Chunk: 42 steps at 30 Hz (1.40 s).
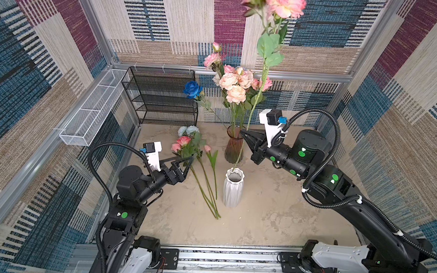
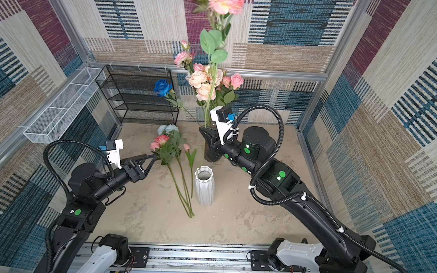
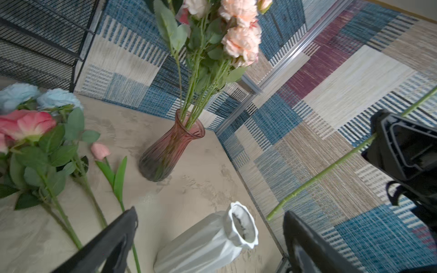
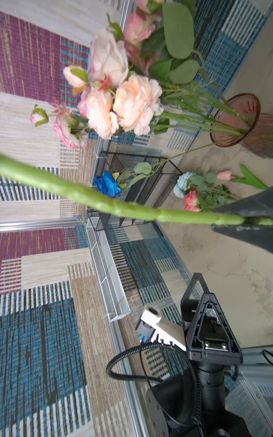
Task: Arrange flowers in a vase
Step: Place the flower in the vase, then pick up the flower from the center of the table.
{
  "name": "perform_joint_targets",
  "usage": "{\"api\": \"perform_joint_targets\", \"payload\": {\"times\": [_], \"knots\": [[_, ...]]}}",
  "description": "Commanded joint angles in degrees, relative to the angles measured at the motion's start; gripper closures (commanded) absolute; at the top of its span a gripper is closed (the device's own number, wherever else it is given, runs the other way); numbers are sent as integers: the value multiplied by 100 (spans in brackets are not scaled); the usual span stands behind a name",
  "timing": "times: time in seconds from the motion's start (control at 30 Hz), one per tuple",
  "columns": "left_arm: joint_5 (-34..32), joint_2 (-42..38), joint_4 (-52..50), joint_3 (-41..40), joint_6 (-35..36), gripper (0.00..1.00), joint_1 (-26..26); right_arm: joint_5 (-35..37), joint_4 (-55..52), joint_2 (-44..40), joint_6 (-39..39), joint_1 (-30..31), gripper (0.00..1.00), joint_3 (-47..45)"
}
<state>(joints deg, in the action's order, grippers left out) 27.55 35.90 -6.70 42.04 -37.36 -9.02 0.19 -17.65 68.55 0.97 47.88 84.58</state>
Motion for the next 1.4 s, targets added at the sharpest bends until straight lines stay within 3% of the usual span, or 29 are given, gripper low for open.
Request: {"api": "perform_joint_targets", "payload": {"times": [0.0, 0.4, 0.53, 0.67, 0.73, 1.0, 1.2, 1.37], "knots": [[-274, -18, -189, -125, 175, 3, 5, 192, 86, -39, -121, -29, 100, -161], [-594, 349, -30, -666, -369, 6, 5, -14, 781, -43, 287, -26, 99, -1697], [-668, 557, -109, -688, -506, 7, 6, -193, 893, -152, 570, -24, 75, -2084], [-569, 822, -77, -663, -592, 12, 5, -300, 886, -288, 758, -29, 41, -2285], [-594, 981, -165, -588, -608, 15, 11, -314, 886, -391, 807, -29, 36, -2346], [-1141, 1974, 14, -583, -859, 36, 7, -472, 957, -852, 1007, -26, 30, -2579], [-1646, 3547, 408, -362, -825, 49, -2, -512, 1020, -1126, 1107, -24, 31, -2683], [-1802, 4543, 1143, -127, -878, 51, -29, -431, 933, -1339, 1098, -29, 33, -2665]]}}
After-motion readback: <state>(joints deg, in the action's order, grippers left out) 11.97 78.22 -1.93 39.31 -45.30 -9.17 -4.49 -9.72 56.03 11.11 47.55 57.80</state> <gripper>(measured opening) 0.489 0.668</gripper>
